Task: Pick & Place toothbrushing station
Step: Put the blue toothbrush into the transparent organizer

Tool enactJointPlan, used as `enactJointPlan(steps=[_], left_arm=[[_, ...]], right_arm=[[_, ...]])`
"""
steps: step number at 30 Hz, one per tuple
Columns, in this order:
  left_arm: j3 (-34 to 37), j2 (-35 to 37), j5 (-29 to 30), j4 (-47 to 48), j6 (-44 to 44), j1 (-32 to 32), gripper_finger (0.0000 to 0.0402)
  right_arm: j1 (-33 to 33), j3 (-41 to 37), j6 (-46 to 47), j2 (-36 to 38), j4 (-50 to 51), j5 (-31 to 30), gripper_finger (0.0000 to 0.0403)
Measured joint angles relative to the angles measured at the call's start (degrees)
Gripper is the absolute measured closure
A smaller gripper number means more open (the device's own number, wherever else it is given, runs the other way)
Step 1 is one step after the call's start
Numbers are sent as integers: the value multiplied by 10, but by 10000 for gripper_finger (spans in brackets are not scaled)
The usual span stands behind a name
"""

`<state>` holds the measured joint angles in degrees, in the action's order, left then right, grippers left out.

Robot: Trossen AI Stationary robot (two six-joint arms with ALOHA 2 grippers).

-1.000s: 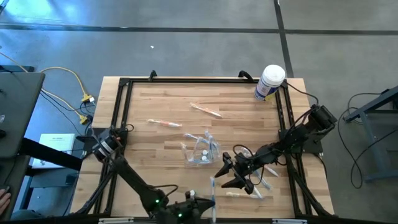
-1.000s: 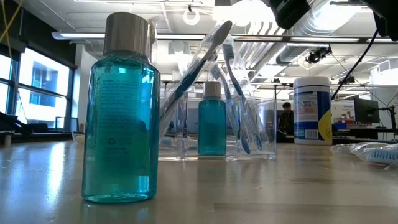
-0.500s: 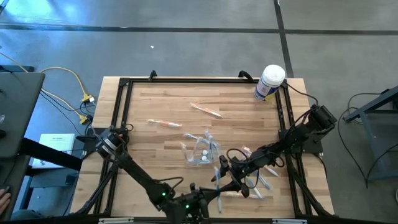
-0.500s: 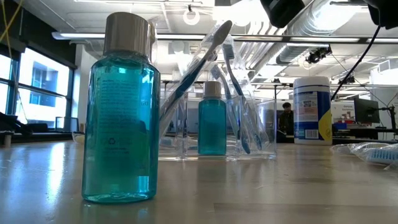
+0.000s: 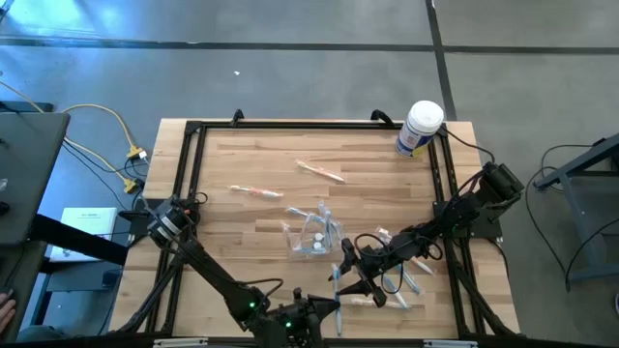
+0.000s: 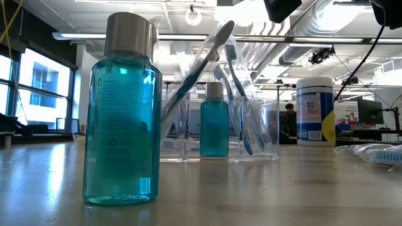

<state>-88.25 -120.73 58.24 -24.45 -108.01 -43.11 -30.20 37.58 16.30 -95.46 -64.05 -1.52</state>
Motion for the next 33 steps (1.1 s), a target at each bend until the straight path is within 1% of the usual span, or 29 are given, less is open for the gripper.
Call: enactJointPlan(steps=[5,10,11,15,18,20,24,28,30,32,33], left_arm=[[0,0,-1,0,0,7,384],[1,0,-3,7,11,9,383],[1,0,-4,9,14,9,383],[1,0,-9,6,25,7,376],[1,0,-31,1,58,2,361],[1,0,-36,0,79,1,349],[1,0,-49,-1,185,-2,332],[1,0,-50,-6,212,-3,327],[1,0,-51,-21,242,-6,327],[1,0,-52,-41,299,-10,327],[1,0,-52,-53,344,-14,327]], right_arm=[[4,0,-1,0,0,7,298],[11,0,-7,0,1,44,378],[11,0,-8,0,1,48,385],[11,0,-11,0,3,50,382],[11,0,-17,0,6,52,383],[10,0,-25,0,5,53,387],[9,0,-29,0,8,58,388],[10,0,-30,0,8,60,386],[10,0,-30,0,6,70,389],[10,0,-30,0,4,85,390],[10,0,-31,0,4,94,390]])
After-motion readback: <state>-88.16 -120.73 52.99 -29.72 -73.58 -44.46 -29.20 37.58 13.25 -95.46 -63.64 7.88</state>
